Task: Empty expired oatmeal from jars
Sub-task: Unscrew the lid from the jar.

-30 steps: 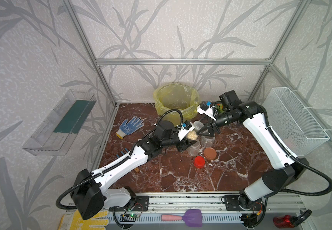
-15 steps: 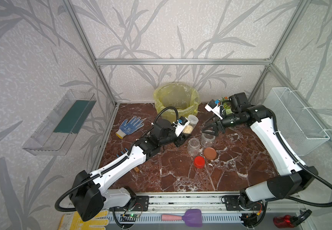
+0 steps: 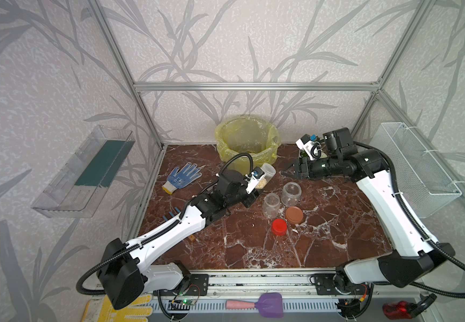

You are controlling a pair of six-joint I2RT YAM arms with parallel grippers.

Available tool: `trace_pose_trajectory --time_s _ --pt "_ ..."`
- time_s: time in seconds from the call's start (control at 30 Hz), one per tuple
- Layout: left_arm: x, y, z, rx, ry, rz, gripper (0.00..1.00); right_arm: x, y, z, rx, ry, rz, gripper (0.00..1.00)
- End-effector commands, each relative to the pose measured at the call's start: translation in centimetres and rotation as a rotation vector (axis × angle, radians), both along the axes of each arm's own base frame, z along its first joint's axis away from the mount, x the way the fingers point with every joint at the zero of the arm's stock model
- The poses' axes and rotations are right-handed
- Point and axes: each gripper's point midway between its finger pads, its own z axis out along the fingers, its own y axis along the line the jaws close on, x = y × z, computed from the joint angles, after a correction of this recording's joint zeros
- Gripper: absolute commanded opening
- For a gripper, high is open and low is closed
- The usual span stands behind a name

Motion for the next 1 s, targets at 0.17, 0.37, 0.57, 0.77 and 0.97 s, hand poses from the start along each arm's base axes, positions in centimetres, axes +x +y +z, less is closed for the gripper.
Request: trace_pose_trajectory --time_s 0.17,0.37,0.57,0.77,0.97 --pt "0.1 0.4 3.0 0.006 -0.097 0.019 0.00 1.2 1.7 0.1 -0.057 0.085 -0.050 0.86" --pt "-0.1 0.3 2.9 0.011 -0.097 0.015 0.00 1.8 3.8 -0.2 -0.074 0.096 -0.013 0.86" --pt "-0.2 0.3 2.7 0.017 -0.099 0.010 0.00 2.3 5.5 -0.5 -0.117 0.096 0.027 0.86" --pt "-0.2 0.4 2.9 0.018 -0.106 0.015 0.00 2.1 6.7 -1.0 -0.141 0.118 0.068 0.84" --pt "-0.2 0.7 3.0 0.019 -0.113 0.019 0.00 1.9 6.5 -1.8 -0.172 0.132 0.081 0.79"
